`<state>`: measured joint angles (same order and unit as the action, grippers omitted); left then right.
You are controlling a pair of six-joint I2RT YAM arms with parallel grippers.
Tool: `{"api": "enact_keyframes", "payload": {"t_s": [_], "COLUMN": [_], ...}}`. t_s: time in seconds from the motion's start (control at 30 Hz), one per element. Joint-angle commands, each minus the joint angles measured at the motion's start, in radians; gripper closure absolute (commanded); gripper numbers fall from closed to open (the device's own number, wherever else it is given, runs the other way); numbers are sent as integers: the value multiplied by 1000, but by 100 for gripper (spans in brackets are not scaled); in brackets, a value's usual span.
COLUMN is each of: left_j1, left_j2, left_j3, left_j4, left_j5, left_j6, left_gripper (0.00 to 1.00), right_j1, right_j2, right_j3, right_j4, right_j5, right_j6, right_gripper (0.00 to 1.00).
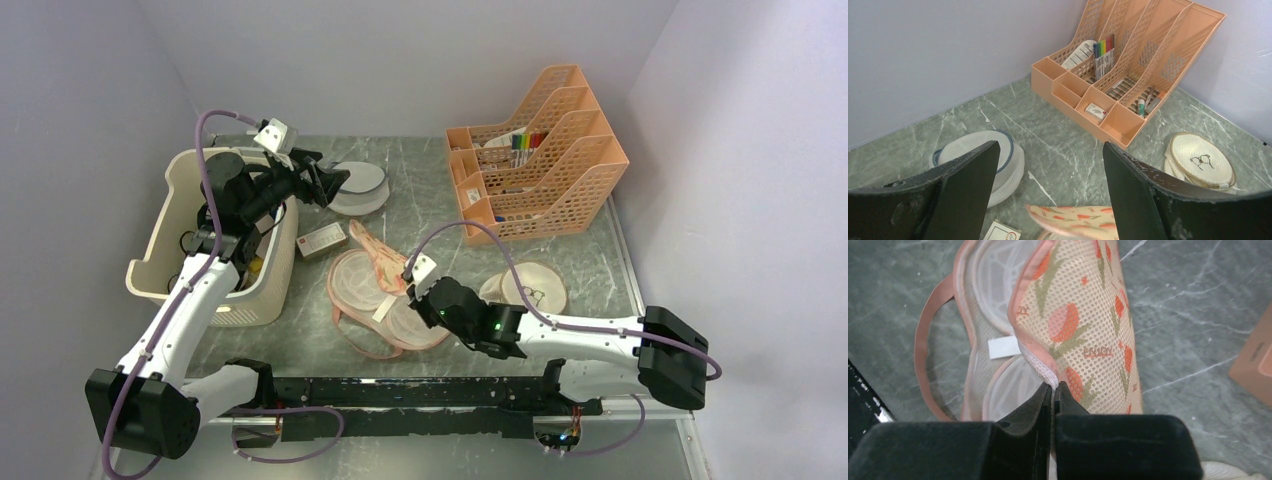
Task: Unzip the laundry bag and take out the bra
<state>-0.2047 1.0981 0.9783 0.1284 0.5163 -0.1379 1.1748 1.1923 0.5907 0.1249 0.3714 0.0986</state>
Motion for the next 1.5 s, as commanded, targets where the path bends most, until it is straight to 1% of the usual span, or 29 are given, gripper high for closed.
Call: {"api": "enact_keyframes", "payload": {"t_s": [0.0, 0.1, 0.23, 0.3, 0.37, 0.67, 0.8, 0.93, 1.0, 1.1, 1.23, 1.33, 1.47], "left_j1": [-4, -4, -4, -4, -4, -5, -7, -21, -29, -30, -32, -32, -32], "left_j2": [9, 11, 12, 11, 10, 12, 18, 10, 8, 3, -2, 3, 5], "left_j3": [10, 12, 16, 15, 12, 13, 16, 15, 17, 19, 16, 20, 18], "left_j4": [4, 4, 0, -1, 2, 2, -2, -11, -20, -23, -20, -23, -23], "left_j5": [-13, -7, -7, -10, -10, -8, -5, -28, -36, -42, -46, -42, -44], "left_j6": [19, 20, 21, 21, 19, 16, 16, 30, 37, 40, 41, 41, 44], "left_gripper": [13, 13, 13, 13, 13, 13, 13, 12, 12, 12, 12, 12, 12], "right_j1": [9, 7, 7, 6, 5, -10, -14, -20, -20, -43, -128, -173, -203], "right_j2": [-28, -81, -102, -85, -65, -5, 35, 19, -15, -84, -167, -169, -119], "right_j3": [-56, -131, -245, -283, -297, -333, -362, -382, -379, -395, -401, -359, -301], "right_j4": [4, 64, 207, 273, 303, 354, 425, 475, 449, 441, 490, 465, 489], "right_j5": [-69, -144, -233, -234, -223, -196, -259, -314, -300, -301, -428, -470, -552], "right_j6": [98, 198, 337, 391, 431, 521, 556, 553, 528, 500, 518, 518, 507], "right_gripper": [100, 100, 100, 100, 100, 100, 99, 94, 86, 70, 51, 43, 31]}}
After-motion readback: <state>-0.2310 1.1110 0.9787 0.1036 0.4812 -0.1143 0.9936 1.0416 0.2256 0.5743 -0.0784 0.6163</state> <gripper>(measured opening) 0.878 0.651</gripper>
